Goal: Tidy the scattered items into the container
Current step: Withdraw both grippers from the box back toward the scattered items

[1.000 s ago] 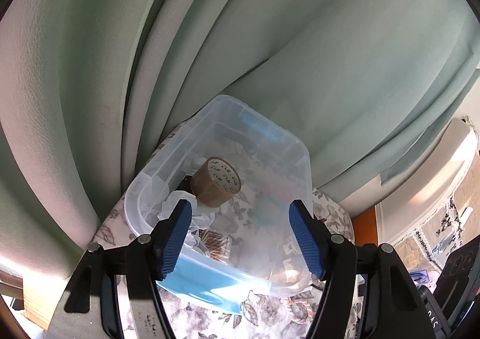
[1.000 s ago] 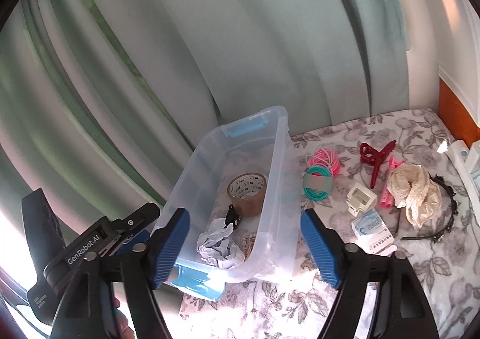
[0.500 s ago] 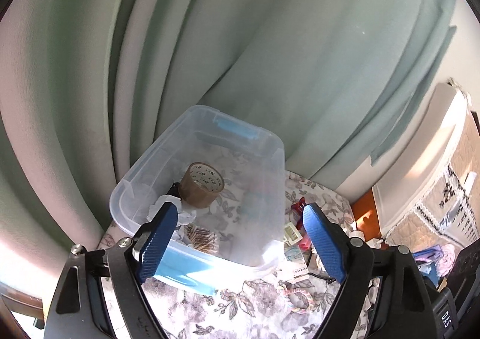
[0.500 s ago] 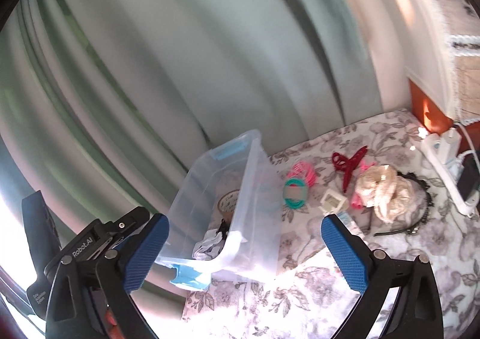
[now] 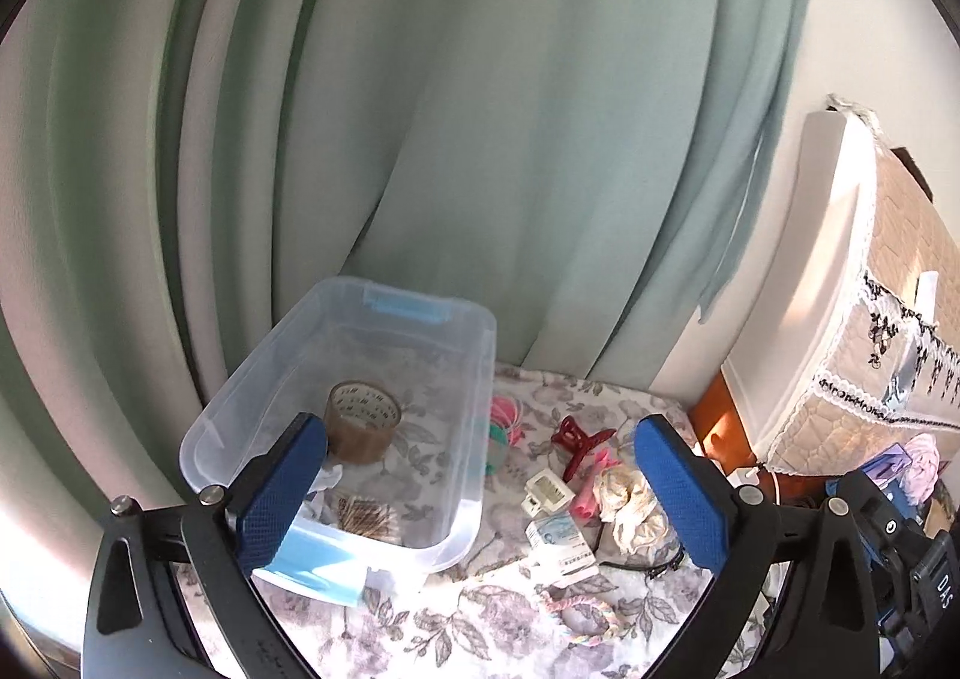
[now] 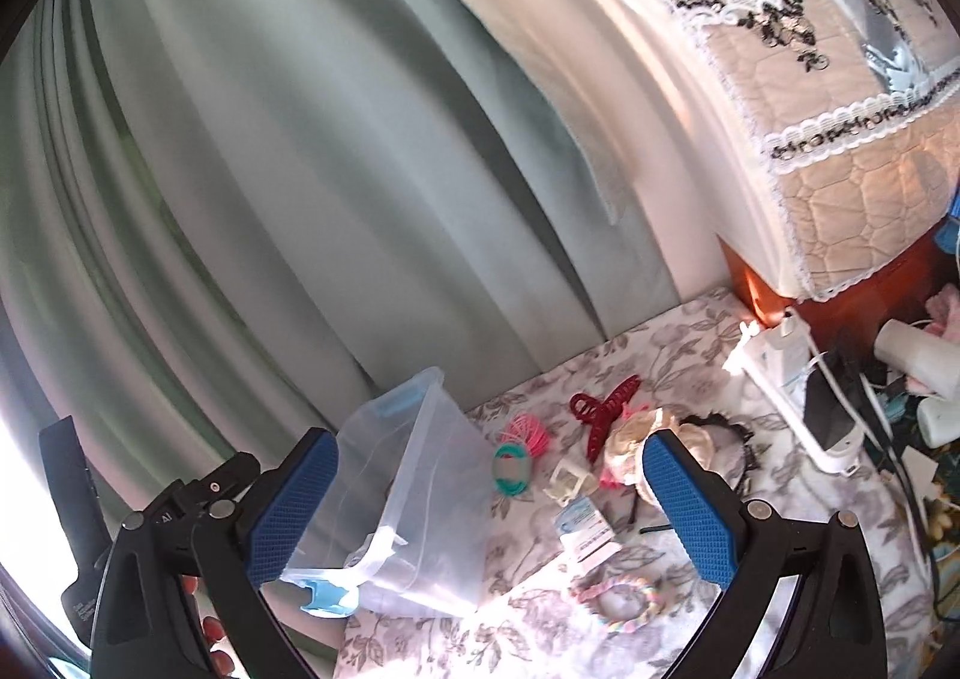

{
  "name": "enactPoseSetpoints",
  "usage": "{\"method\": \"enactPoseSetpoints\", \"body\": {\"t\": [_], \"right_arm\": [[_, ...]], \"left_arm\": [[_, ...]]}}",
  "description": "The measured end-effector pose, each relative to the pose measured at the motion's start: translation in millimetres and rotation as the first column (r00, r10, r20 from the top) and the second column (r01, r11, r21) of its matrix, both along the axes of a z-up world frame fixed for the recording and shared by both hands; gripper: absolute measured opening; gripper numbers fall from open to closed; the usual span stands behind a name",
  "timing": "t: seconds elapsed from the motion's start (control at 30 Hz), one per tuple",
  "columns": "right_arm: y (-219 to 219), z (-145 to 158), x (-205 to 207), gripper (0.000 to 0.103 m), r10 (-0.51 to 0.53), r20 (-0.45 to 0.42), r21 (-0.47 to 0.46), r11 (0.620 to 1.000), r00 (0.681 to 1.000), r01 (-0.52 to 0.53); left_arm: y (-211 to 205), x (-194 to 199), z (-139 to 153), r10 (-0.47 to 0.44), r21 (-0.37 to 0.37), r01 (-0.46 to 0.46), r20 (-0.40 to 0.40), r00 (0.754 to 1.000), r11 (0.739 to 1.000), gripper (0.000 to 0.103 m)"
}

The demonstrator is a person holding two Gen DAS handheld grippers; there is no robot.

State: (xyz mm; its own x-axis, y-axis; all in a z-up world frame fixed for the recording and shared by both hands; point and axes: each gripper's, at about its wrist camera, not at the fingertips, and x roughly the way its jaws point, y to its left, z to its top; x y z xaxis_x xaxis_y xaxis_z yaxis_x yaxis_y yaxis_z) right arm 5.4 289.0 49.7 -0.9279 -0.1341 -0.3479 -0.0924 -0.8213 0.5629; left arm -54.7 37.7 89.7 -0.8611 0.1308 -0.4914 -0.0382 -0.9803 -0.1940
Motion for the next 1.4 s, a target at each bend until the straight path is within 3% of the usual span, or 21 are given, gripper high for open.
{"method": "enactPoseSetpoints", "body": {"t": [0.23, 0.5, 0.67, 0.8, 1.13, 1.4], "right_arm": [[19.6, -16.4, 4.1, 0.103, 0.017, 0.069, 0.045, 0.999, 0.997, -0.021], [36.6, -50.7, 4.1, 0.103, -0.009, 0.129, 0.036, 0.999, 0.992, 0.005], [44.0, -69.8, 4.8, 0.103, -0.033, 0.121, 0.015, 0.999, 0.992, 0.031], [51.2, -85.3, 0.1, 0.103, -0.065, 0.172, 0.021, 0.998, 0.983, 0.063], [58.8, -125.8, -21.1, 0.103, -0.045, 0.328, 0.034, 0.999, 0.943, 0.036], [57.1, -153.7, -40.7, 0.103, -0.026, 0.433, 0.023, 1.000, 0.901, 0.018]], "left_arm": [[32.7, -2.6, -3.9, -0.092, -0.001, 0.092, -0.008, 0.996, 0.996, 0.102], [64.7, -10.6, -25.3, -0.172, -0.034, 0.174, 0.046, 0.984, 0.984, 0.102], [84.7, -16.8, -47.5, -0.235, -0.057, 0.241, 0.084, 0.968, 0.969, 0.102], [95.5, -23.0, -69.3, -0.286, -0.042, 0.294, 0.131, 0.949, 0.955, 0.102], [107.0, -38.0, -126.6, -0.275, -0.104, 0.312, 0.271, 0.922, 0.944, 0.102], [105.2, -47.4, -172.8, -0.269, -0.106, 0.331, 0.385, 0.883, 0.938, 0.102]]}}
